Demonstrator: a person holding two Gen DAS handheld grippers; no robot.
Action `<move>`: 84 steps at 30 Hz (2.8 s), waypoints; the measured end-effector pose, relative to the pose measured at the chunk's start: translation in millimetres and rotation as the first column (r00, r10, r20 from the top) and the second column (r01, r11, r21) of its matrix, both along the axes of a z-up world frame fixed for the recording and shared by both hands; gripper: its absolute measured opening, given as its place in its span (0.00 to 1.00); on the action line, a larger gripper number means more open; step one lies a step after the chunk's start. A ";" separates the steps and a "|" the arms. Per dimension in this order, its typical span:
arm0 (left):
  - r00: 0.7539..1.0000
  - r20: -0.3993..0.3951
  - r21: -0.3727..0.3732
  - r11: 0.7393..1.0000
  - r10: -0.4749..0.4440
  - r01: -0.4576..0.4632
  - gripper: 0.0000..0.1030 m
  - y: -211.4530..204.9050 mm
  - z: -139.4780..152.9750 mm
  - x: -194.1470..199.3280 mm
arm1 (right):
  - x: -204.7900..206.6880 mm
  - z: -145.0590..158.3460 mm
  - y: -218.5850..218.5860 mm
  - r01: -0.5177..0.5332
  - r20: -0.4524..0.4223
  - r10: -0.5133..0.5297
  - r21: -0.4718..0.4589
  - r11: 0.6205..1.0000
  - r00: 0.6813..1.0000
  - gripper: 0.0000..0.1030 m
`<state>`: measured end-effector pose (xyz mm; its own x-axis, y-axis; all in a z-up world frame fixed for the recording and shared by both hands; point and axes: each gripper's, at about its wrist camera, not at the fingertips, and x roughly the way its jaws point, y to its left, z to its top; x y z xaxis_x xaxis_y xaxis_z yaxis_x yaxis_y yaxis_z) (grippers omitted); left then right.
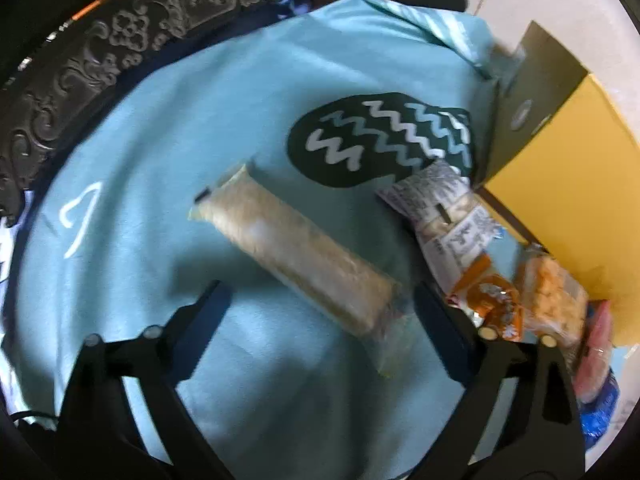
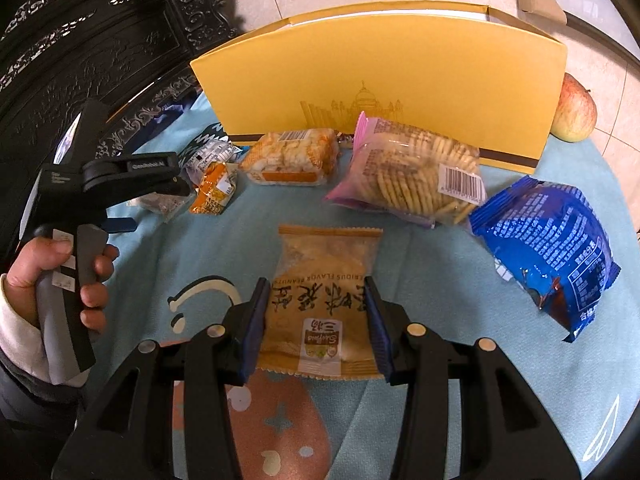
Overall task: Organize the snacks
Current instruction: 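Grasp the long clear bread bar with the left tool while the right tool holds its packet, then carry both bread packets into the yellow box and open both tools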
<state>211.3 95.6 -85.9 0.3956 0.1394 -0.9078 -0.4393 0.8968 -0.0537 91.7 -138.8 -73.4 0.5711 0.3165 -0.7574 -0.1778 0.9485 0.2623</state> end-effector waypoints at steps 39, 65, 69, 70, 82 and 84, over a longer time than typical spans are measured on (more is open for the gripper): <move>0.995 0.001 -0.066 0.993 -0.102 0.102 0.80 33.9 9.1 -72.9 | -8.3 -7.9 17.0 -0.081 -0.067 0.079 -0.025 0.996 0.995 0.52; 0.907 0.240 0.115 0.938 -0.347 0.328 0.27 -29.6 100.9 -109.7 | -31.6 59.4 -7.3 -0.033 0.149 0.027 0.039 0.999 0.988 0.42; 0.863 0.286 0.128 0.910 -0.416 0.396 0.27 -55.8 125.0 -102.8 | -37.1 85.9 -26.5 0.010 0.212 -0.017 0.035 0.999 0.977 0.42; 0.854 0.293 0.131 0.903 -0.430 0.409 0.27 -61.9 130.0 -101.2 | -37.3 91.4 -29.8 0.020 0.226 -0.027 0.032 0.999 0.974 0.42; 0.776 0.327 0.142 0.840 -0.539 0.524 0.27 -126.6 168.6 -33.3 | 17.2 130.8 -70.0 0.139 0.318 -0.137 0.015 0.990 0.938 0.42; 0.775 0.321 0.145 0.837 -0.544 0.527 0.27 -135.1 167.8 -16.5 | 34.3 132.5 -73.6 0.166 0.328 -0.159 0.007 0.986 0.931 0.42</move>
